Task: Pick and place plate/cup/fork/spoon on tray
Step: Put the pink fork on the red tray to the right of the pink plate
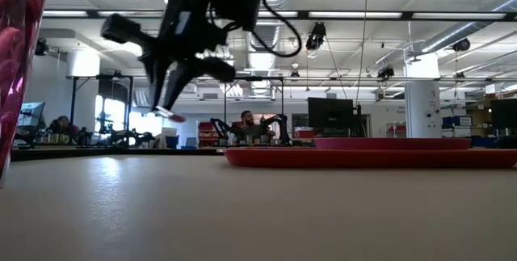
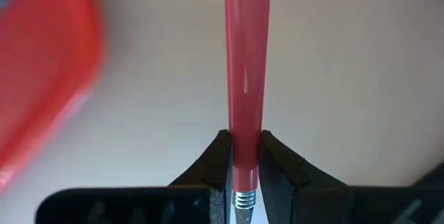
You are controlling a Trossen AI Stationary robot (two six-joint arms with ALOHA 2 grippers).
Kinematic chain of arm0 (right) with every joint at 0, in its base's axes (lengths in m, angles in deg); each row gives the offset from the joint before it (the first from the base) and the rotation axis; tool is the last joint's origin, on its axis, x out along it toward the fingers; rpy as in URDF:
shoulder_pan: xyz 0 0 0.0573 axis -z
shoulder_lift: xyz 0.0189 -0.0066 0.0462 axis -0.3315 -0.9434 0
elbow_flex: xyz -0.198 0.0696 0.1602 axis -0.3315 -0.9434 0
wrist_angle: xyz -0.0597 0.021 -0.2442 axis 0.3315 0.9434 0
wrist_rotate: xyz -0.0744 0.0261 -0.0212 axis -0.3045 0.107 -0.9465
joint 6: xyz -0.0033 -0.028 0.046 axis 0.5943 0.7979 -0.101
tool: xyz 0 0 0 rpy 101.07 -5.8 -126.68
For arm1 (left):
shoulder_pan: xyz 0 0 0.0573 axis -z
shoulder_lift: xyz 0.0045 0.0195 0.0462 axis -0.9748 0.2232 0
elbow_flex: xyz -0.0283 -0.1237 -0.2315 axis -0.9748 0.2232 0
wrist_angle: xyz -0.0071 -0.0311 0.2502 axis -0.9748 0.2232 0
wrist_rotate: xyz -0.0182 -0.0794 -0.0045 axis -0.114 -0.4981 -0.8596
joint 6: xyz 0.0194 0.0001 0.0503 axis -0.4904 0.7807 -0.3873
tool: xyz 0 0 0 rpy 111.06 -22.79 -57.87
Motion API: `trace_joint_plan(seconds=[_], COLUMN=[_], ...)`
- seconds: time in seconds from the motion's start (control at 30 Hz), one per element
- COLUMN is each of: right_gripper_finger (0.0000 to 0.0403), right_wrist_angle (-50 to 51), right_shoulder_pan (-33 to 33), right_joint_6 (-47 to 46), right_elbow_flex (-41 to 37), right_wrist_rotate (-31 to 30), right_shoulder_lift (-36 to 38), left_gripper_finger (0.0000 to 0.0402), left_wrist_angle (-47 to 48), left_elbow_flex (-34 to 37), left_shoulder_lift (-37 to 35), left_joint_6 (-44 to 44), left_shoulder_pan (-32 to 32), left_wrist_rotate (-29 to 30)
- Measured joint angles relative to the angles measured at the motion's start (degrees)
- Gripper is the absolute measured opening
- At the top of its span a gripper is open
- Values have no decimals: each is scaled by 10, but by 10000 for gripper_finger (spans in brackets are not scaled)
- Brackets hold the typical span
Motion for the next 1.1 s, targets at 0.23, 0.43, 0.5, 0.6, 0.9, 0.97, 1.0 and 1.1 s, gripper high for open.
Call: trace_joint_plan(seconds=[0.23, 0.43, 0.5, 0.6, 0.9, 0.97, 1.0, 1.1], right_gripper_finger=[9, 9, 9, 9, 9, 9, 9, 9], right_wrist_angle=[0, 0, 0, 0, -4, -5, -4, -4], right_shoulder_pan=[9, 8, 8, 8, 8, 8, 8, 8], right_joint_6=[16, 16, 15, 11, -1, -2, -2, -6], right_elbow_flex=[35, 51, 52, 53, 52, 52, 52, 52], right_wrist_rotate=[-4, -4, -4, -5, -5, -5, -5, -5], right_shoulder_lift=[1, 1, 1, 1, 0, 0, 0, 0], left_gripper_finger=[26, 26, 26, 26, 26, 26, 26, 26], left_wrist_angle=[-42, -108, -125, -158, -236, -246, -247, -246], left_elbow_flex=[86, 105, 102, 103, 104, 105, 105, 106], left_shoulder_lift=[-9, -10, -10, -10, -10, -7, -7, -7], left_joint_6=[12, 5, -9, -21, -22, -22, -20, -18], left_shoulder_pan=[10, 10, 8, 8, 8, 8, 7, 8], left_wrist_rotate=[-28, -40, -45, -64, -103, -104, -103, -104])
